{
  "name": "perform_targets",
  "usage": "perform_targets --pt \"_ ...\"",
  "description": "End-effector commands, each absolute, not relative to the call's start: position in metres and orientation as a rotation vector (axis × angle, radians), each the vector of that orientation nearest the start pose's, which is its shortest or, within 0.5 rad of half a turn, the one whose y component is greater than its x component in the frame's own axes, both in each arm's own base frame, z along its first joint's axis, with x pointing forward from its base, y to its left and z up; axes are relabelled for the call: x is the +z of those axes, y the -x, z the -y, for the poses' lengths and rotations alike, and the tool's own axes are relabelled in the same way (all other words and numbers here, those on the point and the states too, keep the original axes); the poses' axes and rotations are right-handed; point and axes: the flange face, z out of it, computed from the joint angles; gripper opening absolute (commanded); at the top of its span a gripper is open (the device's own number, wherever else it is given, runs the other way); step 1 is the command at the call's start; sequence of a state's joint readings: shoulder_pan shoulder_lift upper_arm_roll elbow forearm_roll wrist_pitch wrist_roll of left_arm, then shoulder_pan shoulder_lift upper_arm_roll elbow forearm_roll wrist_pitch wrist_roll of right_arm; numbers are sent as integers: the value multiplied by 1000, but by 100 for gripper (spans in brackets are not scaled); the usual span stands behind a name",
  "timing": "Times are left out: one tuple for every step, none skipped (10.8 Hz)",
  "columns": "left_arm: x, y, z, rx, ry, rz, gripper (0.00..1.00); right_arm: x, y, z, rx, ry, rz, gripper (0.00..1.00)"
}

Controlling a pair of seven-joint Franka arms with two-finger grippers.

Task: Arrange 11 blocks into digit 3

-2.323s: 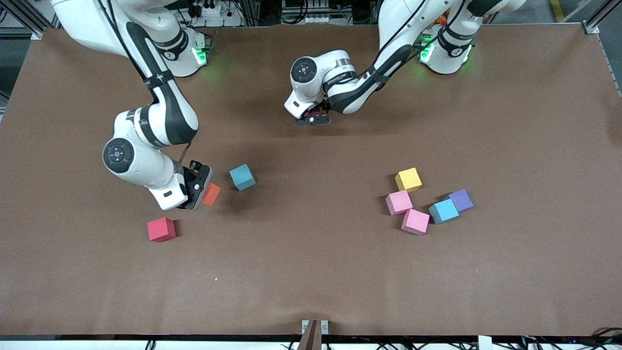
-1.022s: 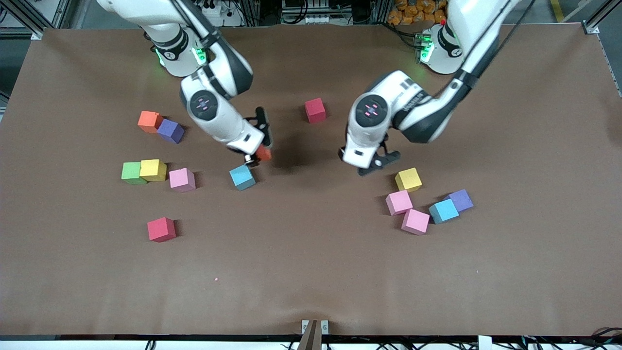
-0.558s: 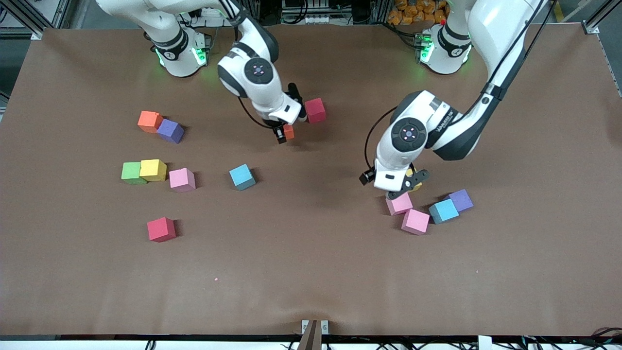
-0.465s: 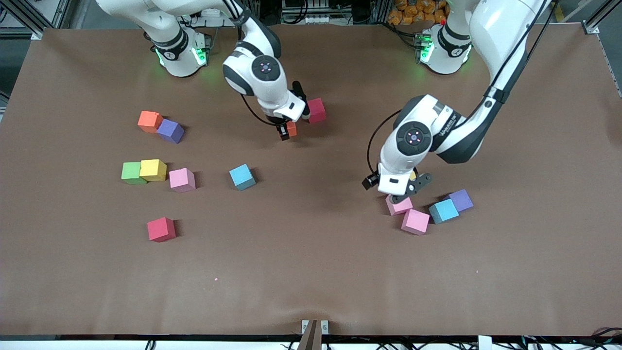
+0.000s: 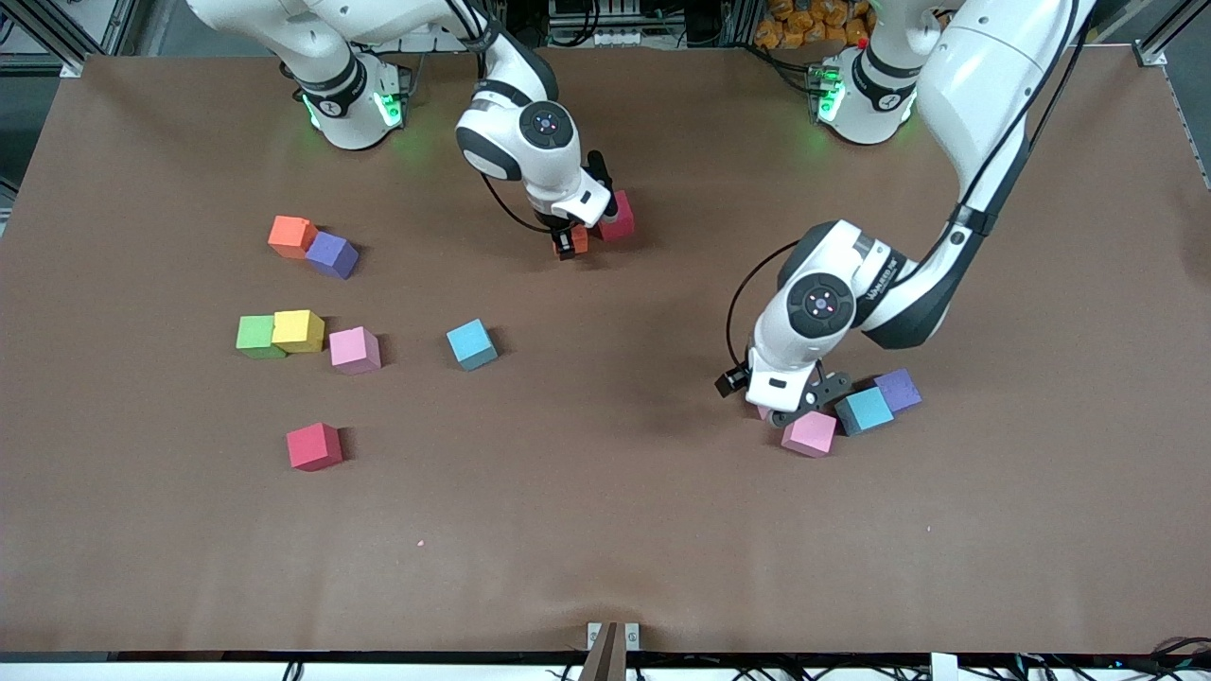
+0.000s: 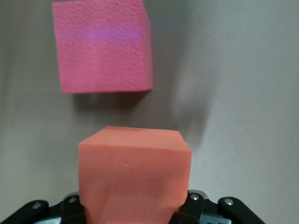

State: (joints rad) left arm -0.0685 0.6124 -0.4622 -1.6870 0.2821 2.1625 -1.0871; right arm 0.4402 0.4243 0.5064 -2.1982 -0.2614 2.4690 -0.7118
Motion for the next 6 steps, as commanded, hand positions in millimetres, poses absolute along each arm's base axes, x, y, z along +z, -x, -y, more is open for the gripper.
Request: perform_targets --pt "260 -601 301 106 3058 532 100 190 -304 -452 -135 -1917 -2521 32" --pt "254 -601 299 119 3063 475 100 184 -301 -452 -144 -1906 -2528 32" --pt "249 -604 292 123 3068 381 100 185 -297 -455 -137 -1925 -2518 32" --pt "246 -609 282 125 3073 265 100 186 -291 -459 -135 -1926 -2524 32" --pt "243 -613 272 127 3072 178 100 187 -290 -460 -133 -1928 -2525 32" --pt "242 -615 267 127 3070 140 100 187 -289 -461 -134 -1928 -2528 32"
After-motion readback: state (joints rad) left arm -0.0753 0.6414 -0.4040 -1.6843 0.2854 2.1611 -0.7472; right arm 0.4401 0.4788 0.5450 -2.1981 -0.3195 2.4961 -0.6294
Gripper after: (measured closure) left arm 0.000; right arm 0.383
